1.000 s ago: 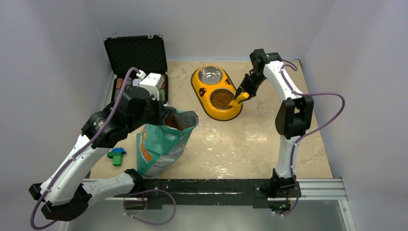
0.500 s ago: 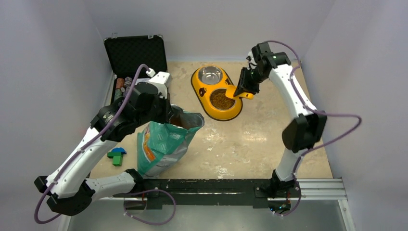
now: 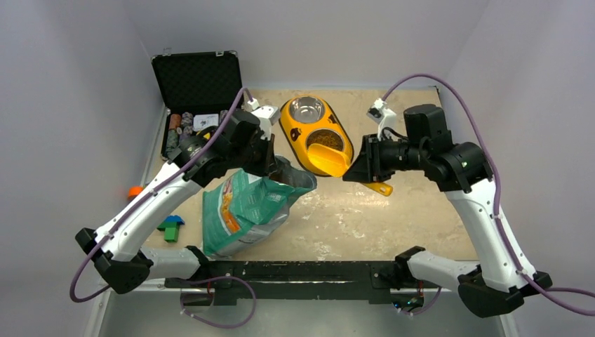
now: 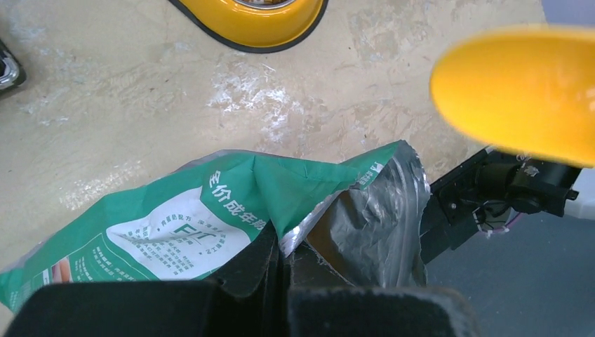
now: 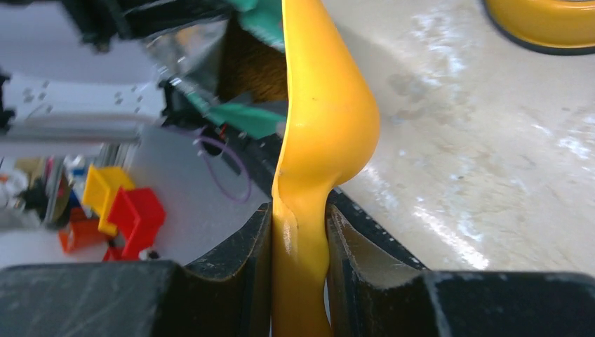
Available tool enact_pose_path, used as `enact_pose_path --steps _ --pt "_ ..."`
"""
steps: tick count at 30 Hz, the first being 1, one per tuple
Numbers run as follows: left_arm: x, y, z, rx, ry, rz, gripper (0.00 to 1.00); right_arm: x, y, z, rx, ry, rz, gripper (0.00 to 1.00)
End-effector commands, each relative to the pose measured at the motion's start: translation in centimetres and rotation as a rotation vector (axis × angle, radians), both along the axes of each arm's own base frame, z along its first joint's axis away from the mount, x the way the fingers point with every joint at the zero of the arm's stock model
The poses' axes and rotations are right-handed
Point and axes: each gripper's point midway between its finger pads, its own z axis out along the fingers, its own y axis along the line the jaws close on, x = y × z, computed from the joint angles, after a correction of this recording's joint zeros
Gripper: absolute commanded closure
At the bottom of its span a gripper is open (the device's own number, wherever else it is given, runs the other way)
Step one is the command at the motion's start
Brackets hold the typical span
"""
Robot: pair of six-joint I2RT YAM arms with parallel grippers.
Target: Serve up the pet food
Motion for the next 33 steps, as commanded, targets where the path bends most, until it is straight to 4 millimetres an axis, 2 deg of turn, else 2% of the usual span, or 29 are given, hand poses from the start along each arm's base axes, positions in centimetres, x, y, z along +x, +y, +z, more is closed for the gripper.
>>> enact_pose_path --steps 1,6,11,14,16,19,21,24,27,31,33 --pt "0.4 -2.6 3.6 -0.123 -0.04 -0.065 1.0 -4.1 2.8 2.3 0.087 -0.004 0.256 1.0" --pt "-0.6 -4.0 4.4 -0.18 -0.044 -0.107 1.0 -4.2 3.5 -1.0 -0.05 0.143 0.272 1.0" --pt "-1.5 -4.5 4.8 -0.189 -0.043 -0.13 1.0 -6.3 5.2 -1.6 -0.068 0.186 0.382 1.0" --pt "-1.8 -4.7 5.6 -0.201 -0.056 -0.148 1.0 -5.6 4.9 -2.4 -0.112 0.18 0.317 1.0" --pt "-2.5 -5.4 6.8 -0.246 -0.081 -0.202 1.0 -4.3 4.9 -3.0 -0.175 0.172 0.277 1.0" --pt "-3.6 -6.6 8.4 -0.313 -0.106 -0.267 1.0 0.2 4.9 -4.7 -0.35 0.214 0.087 1.0" --pt "-3.9 -6.8 9.1 -0.337 -0.125 -0.275 1.0 2.1 4.9 -4.5 -0.414 0.229 0.002 1.0" --pt "-3.7 -6.2 9.8 -0.344 -0.157 -0.247 1.0 3.7 5.5 -2.5 -0.408 0.168 -0.03 1.0" --pt "-3.6 -6.2 10.4 -0.368 -0.186 -0.245 1.0 2.8 6.8 -3.2 -0.372 0.208 0.06 1.0" --pt "-3.9 -7.2 11.2 -0.417 -0.198 -0.295 1.0 1.3 8.8 -6.0 -0.365 0.338 0.157 1.0" --pt "-4.1 -7.7 11.4 -0.442 -0.206 -0.318 1.0 1.1 9.8 -8.0 -0.365 0.411 0.188 1.0"
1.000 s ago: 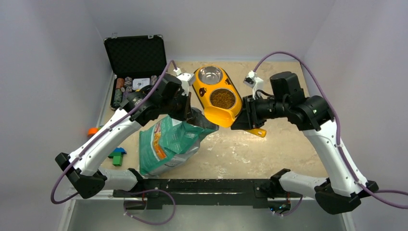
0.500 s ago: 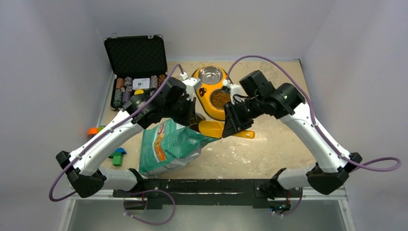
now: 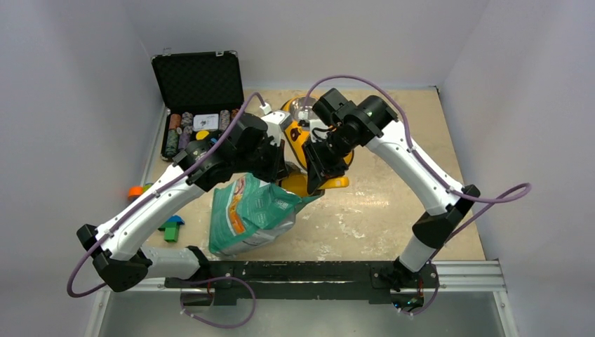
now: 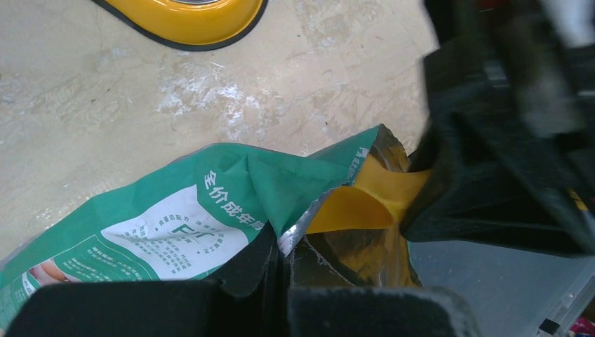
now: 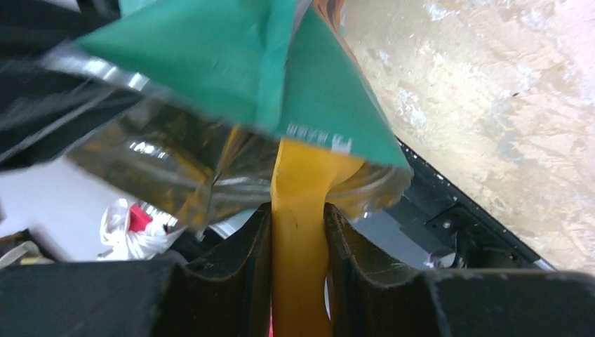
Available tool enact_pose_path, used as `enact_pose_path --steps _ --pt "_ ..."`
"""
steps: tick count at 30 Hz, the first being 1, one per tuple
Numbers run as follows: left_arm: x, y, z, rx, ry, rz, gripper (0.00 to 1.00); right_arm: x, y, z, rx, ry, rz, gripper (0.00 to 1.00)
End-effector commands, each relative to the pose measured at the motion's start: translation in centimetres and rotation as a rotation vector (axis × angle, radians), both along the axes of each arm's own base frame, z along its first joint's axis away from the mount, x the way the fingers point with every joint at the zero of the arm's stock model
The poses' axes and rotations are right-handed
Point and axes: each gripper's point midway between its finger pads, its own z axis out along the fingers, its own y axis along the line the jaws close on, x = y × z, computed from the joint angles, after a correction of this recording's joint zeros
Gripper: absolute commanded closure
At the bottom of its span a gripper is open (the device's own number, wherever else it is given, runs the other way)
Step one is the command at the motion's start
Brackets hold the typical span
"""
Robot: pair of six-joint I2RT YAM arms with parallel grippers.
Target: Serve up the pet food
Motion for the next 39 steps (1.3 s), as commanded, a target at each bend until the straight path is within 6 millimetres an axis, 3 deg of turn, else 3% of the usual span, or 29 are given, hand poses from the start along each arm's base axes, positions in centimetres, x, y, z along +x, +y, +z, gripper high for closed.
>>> enact_pose_path --steps 1,7,10,13,15,18,22,26,29,35,39 --pt "-2.2 -4.3 11.1 -0.412 -0.205 -0.186 1.0 2.5 1.2 -3.9 -0.062 0.036 -0.029 1.0" --pt "-2.1 -4.0 10.7 -0.393 -0.198 -0.172 1.0 2.9 -1.6 -5.2 -0.14 0.049 -0.083 1.0" --pt "-2.1 -4.0 10.5 -0.387 -0.195 -0.175 1.0 3.0 -1.8 -6.7 -0.167 0.074 -0.096 1.0" --pt "-1.7 -4.7 10.0 -0.378 -0.153 -0.159 1.0 4.1 1.8 -10.0 -0.131 0.094 -0.094 1.0" --pt "-0.8 -5.1 9.1 -0.35 -0.116 -0.118 1.0 5.6 6.2 -13.7 -0.018 0.147 -0.11 1.0" --pt "0.7 -5.7 7.5 -0.306 -0.099 -0.074 1.0 6.5 11.1 -15.8 0.124 0.134 -0.097 1.0" --pt "1.8 -7.4 8.1 -0.341 -0.105 -0.08 1.0 6.2 13.9 -15.6 0.349 0.09 -0.041 1.0" --pt "2.3 -8.7 8.1 -0.371 -0.09 -0.089 1.0 4.4 15.4 -13.0 0.616 0.151 0.051 1.0" --pt "2.4 -8.2 7.8 -0.344 -0.101 -0.075 1.0 3.5 14.4 -10.8 0.72 0.137 0.127 1.0" --pt "2.2 -5.1 8.5 -0.303 -0.18 -0.015 1.0 3.3 8.2 -6.7 0.913 0.123 0.15 1.0" --pt "2.2 -2.2 9.1 -0.256 -0.259 0.052 1.0 1.8 4.8 -5.6 0.933 0.137 0.182 1.0"
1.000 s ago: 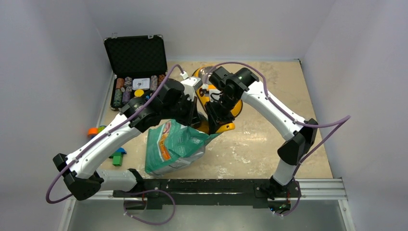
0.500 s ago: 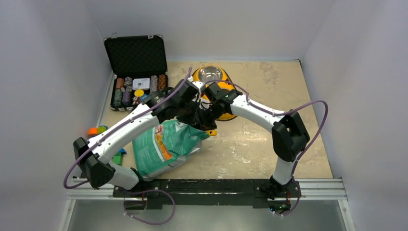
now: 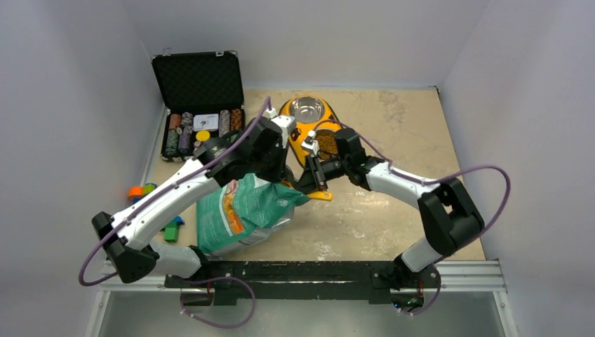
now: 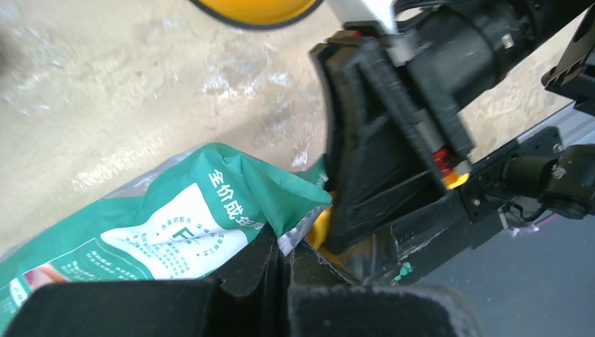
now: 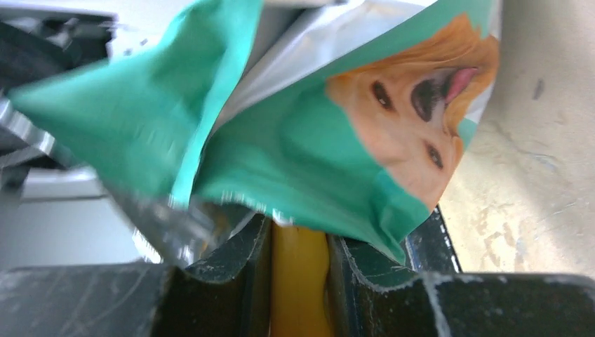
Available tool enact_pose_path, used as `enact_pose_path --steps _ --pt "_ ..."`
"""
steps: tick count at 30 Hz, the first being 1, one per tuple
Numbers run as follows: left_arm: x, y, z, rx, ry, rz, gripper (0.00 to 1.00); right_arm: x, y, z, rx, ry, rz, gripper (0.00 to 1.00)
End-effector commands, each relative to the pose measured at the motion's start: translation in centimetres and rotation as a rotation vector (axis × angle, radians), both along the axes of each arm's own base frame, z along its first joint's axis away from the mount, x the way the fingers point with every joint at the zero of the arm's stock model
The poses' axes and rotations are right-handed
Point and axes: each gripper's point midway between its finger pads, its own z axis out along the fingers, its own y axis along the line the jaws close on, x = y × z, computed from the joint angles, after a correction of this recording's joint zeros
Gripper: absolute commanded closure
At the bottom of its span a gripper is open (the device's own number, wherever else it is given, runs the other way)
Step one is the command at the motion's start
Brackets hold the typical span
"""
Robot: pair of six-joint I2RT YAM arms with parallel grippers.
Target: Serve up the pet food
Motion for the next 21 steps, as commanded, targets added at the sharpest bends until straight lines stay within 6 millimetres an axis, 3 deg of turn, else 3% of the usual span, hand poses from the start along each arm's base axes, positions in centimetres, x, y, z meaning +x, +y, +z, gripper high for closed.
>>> enact_pose_path --steps 1,5,8,11,15,21 --pt "0.3 -1.6 14.4 -0.389 -0.362 -0.034 1.0 -0.8 -2.6 5.2 0.181 -0.194 0.061 1.0" --pt "0.3 0.5 14.5 -0.353 -0.416 0.007 1.0 -1.0 -4.9 5.5 0.182 -0.2 -0.002 1.0" --pt "-0.1 1.3 13.9 -0.336 -0.418 0.012 1.0 -0.4 -4.9 6.3 0.195 -0.171 -0.047 1.0" --pt "-0.5 1.8 13.5 -0.325 -0.422 0.002 1.0 -0.1 -5.2 7.4 0.185 -0.146 -0.057 1.0" --pt "-1.2 2.3 13.4 -0.31 -0.429 -0.028 1.0 -0.6 -7.0 9.2 0.127 -0.168 -0.079 1.0" --pt "-1.0 2.9 13.1 -0.275 -0.448 -0.028 1.0 -1.5 -7.4 10.3 0.149 -0.097 -0.069 1.0"
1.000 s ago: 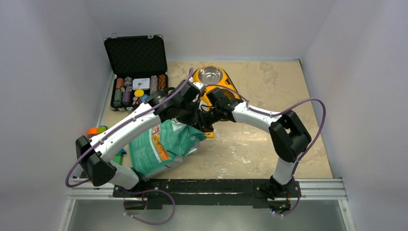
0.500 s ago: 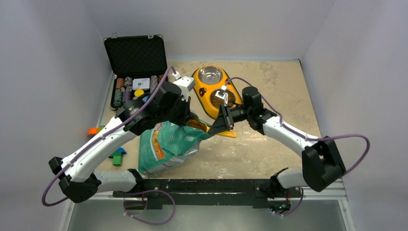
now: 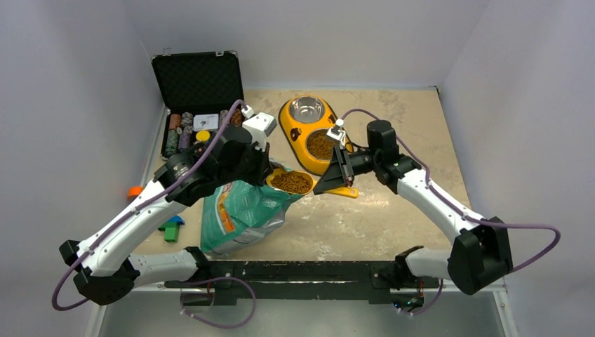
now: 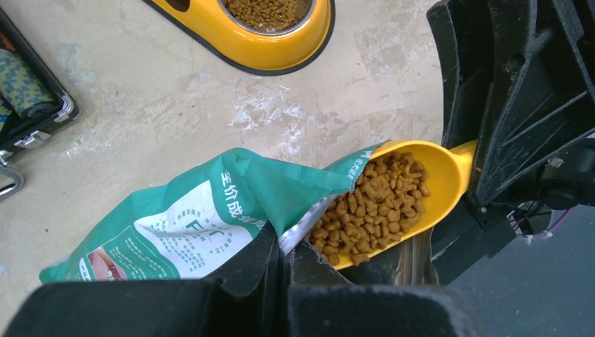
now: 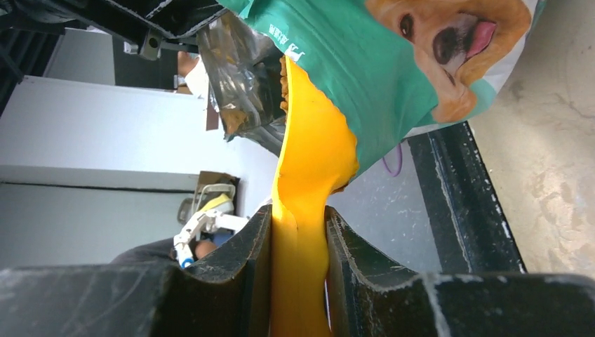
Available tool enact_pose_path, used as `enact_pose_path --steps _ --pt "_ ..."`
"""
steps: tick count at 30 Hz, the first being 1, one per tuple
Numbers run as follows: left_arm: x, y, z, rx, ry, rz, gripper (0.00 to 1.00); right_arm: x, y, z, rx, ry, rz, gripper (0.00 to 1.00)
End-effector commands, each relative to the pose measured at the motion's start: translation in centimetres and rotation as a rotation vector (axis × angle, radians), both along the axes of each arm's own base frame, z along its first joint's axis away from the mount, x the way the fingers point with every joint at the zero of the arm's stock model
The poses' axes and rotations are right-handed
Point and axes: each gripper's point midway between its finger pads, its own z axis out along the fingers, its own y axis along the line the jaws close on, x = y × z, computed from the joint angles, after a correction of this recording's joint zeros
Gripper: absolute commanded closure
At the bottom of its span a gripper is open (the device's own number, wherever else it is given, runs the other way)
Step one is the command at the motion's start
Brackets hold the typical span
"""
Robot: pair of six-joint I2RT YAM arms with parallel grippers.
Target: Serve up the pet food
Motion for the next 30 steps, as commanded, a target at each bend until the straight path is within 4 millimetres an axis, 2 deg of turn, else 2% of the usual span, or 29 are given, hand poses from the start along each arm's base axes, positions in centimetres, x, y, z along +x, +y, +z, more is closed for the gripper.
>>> enact_pose_path --steps 1,3,5,8,9,11,13,16,17,20,21,22,23,25,28,30 --pt "0.7 -0.4 7.4 -0.193 -0.216 -0.013 1.0 0.1 -0.7 1.1 0.013 -0.003 -0.031 1.0" --pt "0.7 -0.2 7.6 -0.19 -0.224 -0.012 1.0 -0.3 -1.0 0.6 0.005 0.005 -0.033 1.0" --pt "0.7 -0.2 7.6 -0.19 -0.224 -0.013 1.0 0.0 -0.7 0.0 -0.003 0.033 -0.055 1.0" --pt "0.6 -0.7 7.6 -0.203 -0.214 -0.027 1.0 1.3 1.6 0.9 0.04 0.08 -0.025 1.0" --pt "0.6 -0.8 7.5 -0.205 -0.211 -0.03 1.0 1.2 1.8 0.7 0.03 0.118 -0.001 1.0" --pt "0.5 -0.7 7.8 -0.208 -0.213 -0.03 1.0 -0.3 0.5 0.0 0.005 0.162 0.003 1.0" --pt "0.4 -0.5 7.9 -0.205 -0.221 -0.033 1.0 -0.2 -0.1 -0.5 -0.019 0.181 -0.054 1.0" --pt "0.6 -0.3 7.8 -0.199 -0.229 -0.02 1.0 0.8 2.4 1.9 0.008 0.21 0.016 1.0" --pt "0.6 -0.4 7.8 -0.201 -0.227 -0.023 1.0 0.8 2.6 2.2 -0.001 0.195 0.03 1.0" --pt "0.3 -0.5 8.0 -0.209 -0.224 -0.037 1.0 -0.1 0.4 1.3 -0.038 0.227 -0.003 1.0" --pt "0.3 -0.4 7.9 -0.206 -0.224 -0.037 1.0 0.3 0.1 1.1 -0.024 0.256 -0.037 1.0" --pt "0.2 -0.3 7.8 -0.199 -0.226 -0.038 1.0 1.1 0.6 1.2 0.005 0.272 -0.056 1.0" --pt "0.2 -0.2 7.7 -0.19 -0.227 -0.04 1.0 1.7 1.6 2.1 0.039 0.254 -0.027 1.0" --pt "0.0 0.1 7.7 -0.181 -0.223 -0.04 1.0 2.1 3.1 2.4 0.048 0.266 0.03 1.0" --pt "-0.4 0.9 7.9 -0.176 -0.234 -0.035 1.0 0.3 1.4 2.6 0.046 0.229 0.024 1.0" --pt "-0.2 1.8 7.4 -0.156 -0.241 0.005 1.0 0.4 1.0 1.7 -0.011 0.216 -0.022 1.0"
